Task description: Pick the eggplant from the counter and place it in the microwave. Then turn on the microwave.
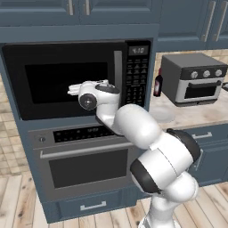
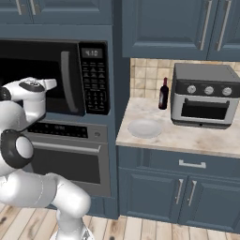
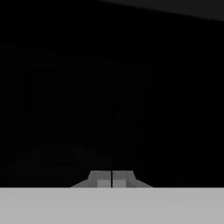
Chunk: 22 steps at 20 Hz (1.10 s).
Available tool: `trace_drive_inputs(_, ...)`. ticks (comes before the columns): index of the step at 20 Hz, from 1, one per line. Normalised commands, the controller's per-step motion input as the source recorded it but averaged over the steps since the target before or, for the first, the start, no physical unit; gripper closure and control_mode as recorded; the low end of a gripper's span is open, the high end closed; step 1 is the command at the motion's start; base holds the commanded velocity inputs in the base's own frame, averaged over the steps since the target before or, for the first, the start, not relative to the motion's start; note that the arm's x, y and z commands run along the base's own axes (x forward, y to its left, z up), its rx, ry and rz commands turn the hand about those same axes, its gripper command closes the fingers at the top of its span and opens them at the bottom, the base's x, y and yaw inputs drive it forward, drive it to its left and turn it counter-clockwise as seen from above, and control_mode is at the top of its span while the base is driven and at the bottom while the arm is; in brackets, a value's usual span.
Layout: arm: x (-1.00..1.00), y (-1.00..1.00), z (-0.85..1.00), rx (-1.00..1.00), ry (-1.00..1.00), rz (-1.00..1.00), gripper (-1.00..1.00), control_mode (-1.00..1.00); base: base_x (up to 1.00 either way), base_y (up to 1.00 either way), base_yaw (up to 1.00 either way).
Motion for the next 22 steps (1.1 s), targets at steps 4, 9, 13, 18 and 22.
trace_drive_inputs(4,0.14,-0.06,0.04,0.02,0.02,0.05,1.0,-1.0,0.0,0.0,0.0)
trace_drive_inputs(9,0.12,-0.07,0.04,0.01,0.01,0.05,1.0,-1.0,0.0,0.0,0.0)
trace_drive_inputs(13,0.14,-0.06,0.03,0.01,0.01,0.05,1.0,-1.0,0.0,0.0,0.0)
trace_drive_inputs(18,0.16,-0.06,0.01,0.01,0.02,0.05,1.0,-1.0,0.0,0.0,0.0)
trace_drive_inputs(22,0.19,-0.05,0.0,0.01,0.03,0.05,1.0,-1.0,0.0,0.0,0.0)
